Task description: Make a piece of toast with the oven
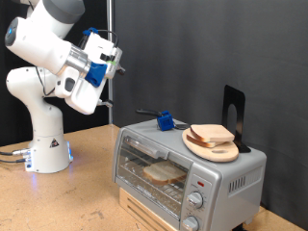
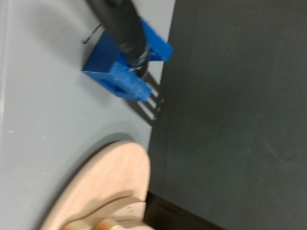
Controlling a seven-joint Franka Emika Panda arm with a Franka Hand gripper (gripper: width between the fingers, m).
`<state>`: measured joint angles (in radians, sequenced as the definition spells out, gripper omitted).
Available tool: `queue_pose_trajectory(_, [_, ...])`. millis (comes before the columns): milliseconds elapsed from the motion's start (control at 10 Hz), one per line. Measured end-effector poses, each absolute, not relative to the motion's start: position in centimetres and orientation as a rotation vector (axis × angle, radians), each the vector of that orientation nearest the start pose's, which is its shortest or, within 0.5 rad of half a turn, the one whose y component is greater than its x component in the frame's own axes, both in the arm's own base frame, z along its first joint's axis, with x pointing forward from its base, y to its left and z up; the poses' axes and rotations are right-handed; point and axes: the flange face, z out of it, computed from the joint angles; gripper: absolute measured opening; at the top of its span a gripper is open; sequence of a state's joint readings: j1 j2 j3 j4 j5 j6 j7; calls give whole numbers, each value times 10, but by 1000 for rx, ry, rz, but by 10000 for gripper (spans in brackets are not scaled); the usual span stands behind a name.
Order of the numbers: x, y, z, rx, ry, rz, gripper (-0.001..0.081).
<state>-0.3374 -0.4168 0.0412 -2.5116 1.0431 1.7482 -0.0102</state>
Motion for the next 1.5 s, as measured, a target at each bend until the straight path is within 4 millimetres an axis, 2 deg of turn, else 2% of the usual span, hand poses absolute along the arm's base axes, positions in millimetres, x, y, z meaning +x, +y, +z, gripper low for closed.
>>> queue_pose_trajectory(600, [474, -60, 432, -1982, 874, 230, 808])
queue_pose_trajectory(800, [474, -61, 431, -1980, 874, 227, 808])
queue_pose_trajectory(1500, [553, -105, 430, -1855, 1090, -32, 808])
